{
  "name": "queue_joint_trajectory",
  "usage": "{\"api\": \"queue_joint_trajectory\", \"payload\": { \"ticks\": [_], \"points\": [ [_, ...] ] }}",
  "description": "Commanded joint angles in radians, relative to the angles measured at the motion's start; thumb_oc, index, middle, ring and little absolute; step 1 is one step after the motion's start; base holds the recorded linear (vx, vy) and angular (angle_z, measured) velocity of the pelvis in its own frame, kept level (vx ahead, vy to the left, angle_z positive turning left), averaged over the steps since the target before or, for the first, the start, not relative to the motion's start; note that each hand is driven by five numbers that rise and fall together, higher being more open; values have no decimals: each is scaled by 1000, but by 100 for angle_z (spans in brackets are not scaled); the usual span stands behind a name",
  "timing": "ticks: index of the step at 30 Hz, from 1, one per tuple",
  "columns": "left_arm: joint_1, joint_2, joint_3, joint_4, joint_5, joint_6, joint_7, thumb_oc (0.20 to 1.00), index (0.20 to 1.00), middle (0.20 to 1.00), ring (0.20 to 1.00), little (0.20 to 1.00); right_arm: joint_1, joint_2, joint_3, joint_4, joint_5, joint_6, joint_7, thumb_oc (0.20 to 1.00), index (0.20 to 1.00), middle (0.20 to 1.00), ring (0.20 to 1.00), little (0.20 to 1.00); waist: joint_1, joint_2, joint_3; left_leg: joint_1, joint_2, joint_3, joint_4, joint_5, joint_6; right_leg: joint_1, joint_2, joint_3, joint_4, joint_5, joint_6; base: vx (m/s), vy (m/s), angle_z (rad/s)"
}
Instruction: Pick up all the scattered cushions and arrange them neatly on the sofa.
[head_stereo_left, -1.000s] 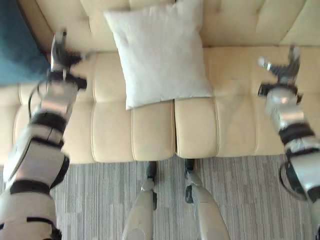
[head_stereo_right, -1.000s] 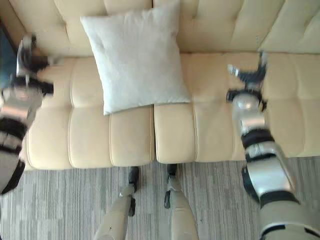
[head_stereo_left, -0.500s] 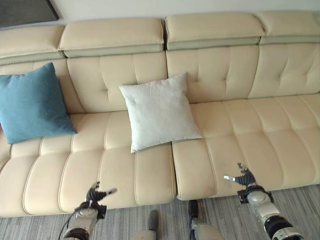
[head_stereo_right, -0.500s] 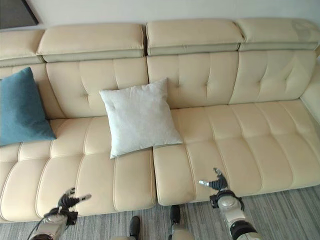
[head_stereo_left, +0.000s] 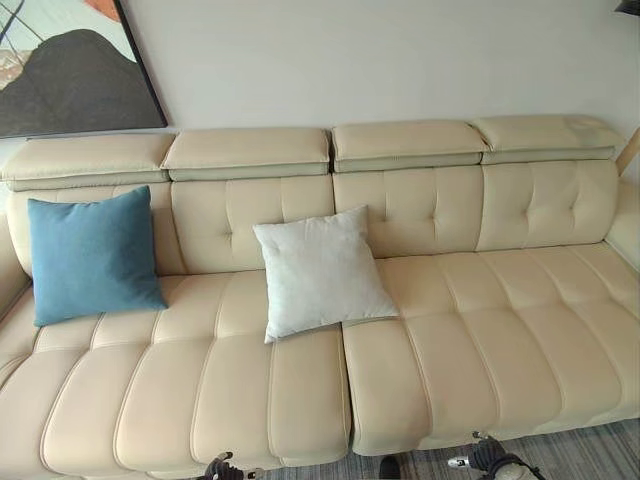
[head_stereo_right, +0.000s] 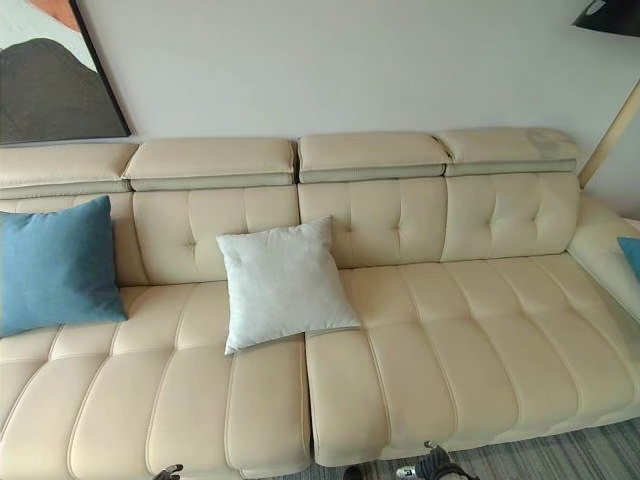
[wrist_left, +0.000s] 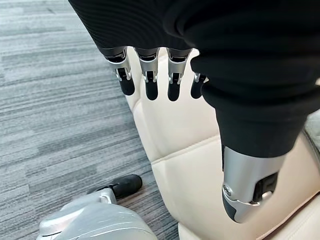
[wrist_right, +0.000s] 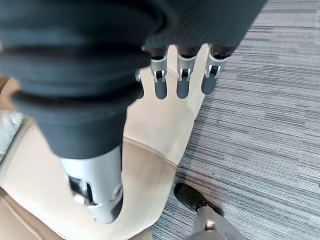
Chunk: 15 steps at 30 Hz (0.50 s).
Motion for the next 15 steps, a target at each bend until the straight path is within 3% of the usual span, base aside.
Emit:
{"api": "queue_joint_trajectory", "payload": {
  "ticks": [1,4,7,9,11,15],
  "points": [
    [-101,33,0,14,-7,-13,14,1000,1000,1000,1000,1000,-96,-5,-20,-10,36,-5,-14,1000,1000,1000,1000,1000,2,42,124,10,16,-4,-32,-33,-13,13,-22,10,123,-99,111,-321,24,-20],
    [-113,52,4,22,-12,-6,19,1000,1000,1000,1000,1000,-96,4,-20,-12,67,-15,-17,1000,1000,1000,1000,1000,18,68,135,-55,35,13,-32,12,-2,24,2,15,294,-203,79,-283,31,-12],
    [-106,57,18,29,-21,-3,18,1000,1000,1000,1000,1000,-90,6,-22,-5,74,-18,-14,1000,1000,1000,1000,1000,31,67,122,-68,36,18,-32,18,-2,60,0,19,352,-243,71,-156,-43,-20],
    [-96,56,27,35,-32,0,17,1000,1000,1000,1000,1000,-85,9,-26,0,73,-15,-13,1000,1000,1000,1000,1000,51,53,102,-97,28,20,-32,37,-5,128,0,41,338,-241,79,-142,-103,-2],
    [-80,53,37,34,-51,0,21,1000,1000,1000,1000,1000,-88,11,-22,-7,71,-13,-22,1000,1000,1000,1000,1000,85,34,93,-158,42,42,-19,81,-28,209,16,50,205,-287,65,-212,-171,-6],
    [-72,46,33,36,-55,0,29,1000,1000,1000,1000,1000,-90,5,-7,-17,71,-17,-28,1000,1000,1000,1000,1000,87,45,96,-188,76,46,-8,123,-63,239,54,41,89,-300,37,-237,-207,-21]
  ]
}}
